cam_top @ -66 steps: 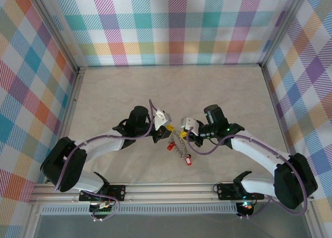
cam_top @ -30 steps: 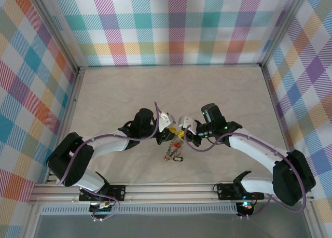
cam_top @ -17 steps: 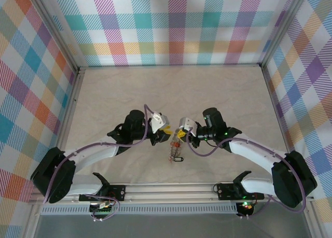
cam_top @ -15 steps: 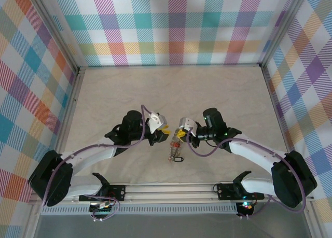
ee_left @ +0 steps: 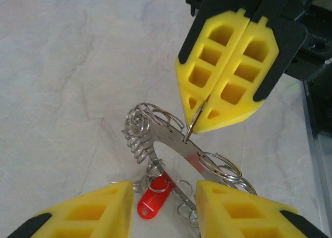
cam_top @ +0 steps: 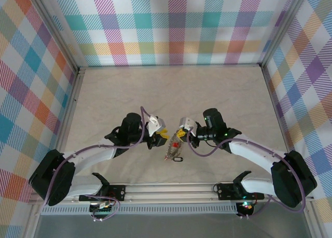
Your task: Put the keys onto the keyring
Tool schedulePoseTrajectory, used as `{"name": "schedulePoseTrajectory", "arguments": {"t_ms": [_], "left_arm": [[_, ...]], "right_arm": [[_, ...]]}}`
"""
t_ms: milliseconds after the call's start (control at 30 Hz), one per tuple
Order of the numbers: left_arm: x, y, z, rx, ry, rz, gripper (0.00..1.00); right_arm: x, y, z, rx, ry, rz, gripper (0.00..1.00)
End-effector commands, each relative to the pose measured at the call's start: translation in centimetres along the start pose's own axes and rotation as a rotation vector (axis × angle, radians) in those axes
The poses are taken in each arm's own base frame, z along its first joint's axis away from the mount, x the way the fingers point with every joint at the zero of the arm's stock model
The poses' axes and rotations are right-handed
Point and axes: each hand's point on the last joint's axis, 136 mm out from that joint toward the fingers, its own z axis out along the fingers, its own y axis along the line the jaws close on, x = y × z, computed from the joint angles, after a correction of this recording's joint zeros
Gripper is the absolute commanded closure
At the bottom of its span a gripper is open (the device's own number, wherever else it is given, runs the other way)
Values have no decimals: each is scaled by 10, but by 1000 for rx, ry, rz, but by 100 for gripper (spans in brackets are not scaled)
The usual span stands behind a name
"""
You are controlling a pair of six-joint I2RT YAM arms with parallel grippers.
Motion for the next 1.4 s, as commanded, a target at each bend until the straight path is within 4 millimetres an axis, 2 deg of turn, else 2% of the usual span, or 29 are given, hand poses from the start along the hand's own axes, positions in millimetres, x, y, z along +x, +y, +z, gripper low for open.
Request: {"name": "schedulePoseTrajectory", "arguments": {"t_ms": [0, 433, 567, 900, 1067, 1300, 1367], "left_arm": [[-16, -8, 3, 55, -44, 24, 63], [-27, -3, 8, 72, -33, 66, 61], [-32, -2, 10, 80, -42, 74, 64], [-35, -4, 12, 115, -2, 142, 65], [-29, -9, 12, 157, 48, 179, 74], [-16, -15, 9, 191, 97, 219, 74], [-14, -16, 9, 199, 105, 218, 77]], "right_arm": [[-5, 1, -1, -13, -12, 3, 100], [-18, 2, 1, -12, -141, -21, 100], [-16, 3, 3, -11, -150, -16, 100], [-19, 11, 1, -59, -159, -52, 100], [-23, 14, 0, -85, -167, -71, 100], [-25, 16, -1, -105, -177, -78, 100], [-25, 17, -1, -115, -179, -76, 100]]}}
